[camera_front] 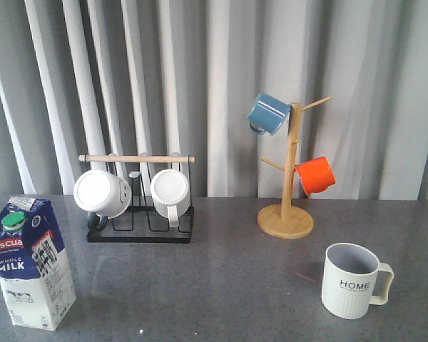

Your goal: Place milk next to cup

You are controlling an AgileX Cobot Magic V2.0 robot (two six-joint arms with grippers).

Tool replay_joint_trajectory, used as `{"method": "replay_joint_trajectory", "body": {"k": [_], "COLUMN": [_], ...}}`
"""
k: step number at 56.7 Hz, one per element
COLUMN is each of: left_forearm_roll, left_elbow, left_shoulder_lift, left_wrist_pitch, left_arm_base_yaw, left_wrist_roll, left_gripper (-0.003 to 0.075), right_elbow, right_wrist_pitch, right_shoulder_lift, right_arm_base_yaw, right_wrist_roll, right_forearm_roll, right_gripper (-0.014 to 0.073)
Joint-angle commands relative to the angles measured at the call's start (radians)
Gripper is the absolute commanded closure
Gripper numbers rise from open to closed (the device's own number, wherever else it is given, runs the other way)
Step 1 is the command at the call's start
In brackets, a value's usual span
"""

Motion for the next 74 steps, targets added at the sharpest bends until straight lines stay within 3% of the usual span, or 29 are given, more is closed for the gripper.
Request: {"method": "replay_joint_trajectory", "body": {"k": [1,67,74], "left_forearm_roll": [-0.010,-0.010,-0.010], "left_elbow": [-0.021,-0.021,-0.021], "left_shoulder_lift": [-0.013,-0.013,-0.013], "left_wrist_pitch": [-0.070,-0.070,-0.091], "left_arm_base_yaw": [0.002,0.002,0.002], "left_wrist_roll": [-0.002,-0.002,-0.002], "left_gripper": [0.0727,0.0727,0.0727], "right_elbow": [0.009,0.009,0.007], "right_wrist_pitch": [-0.071,-0.071,-0.184], "right_shoulder_lift": [-0.011,-0.011,-0.011], "right_arm_base_yaw": [-0.007,-0.007,-0.007], "right_wrist_roll": [-0.002,-0.002,0.000], "right_forearm_roll": [-0.009,-0.009,-0.003], "right_gripper": [0.0602,0.0602,0.0602]}}
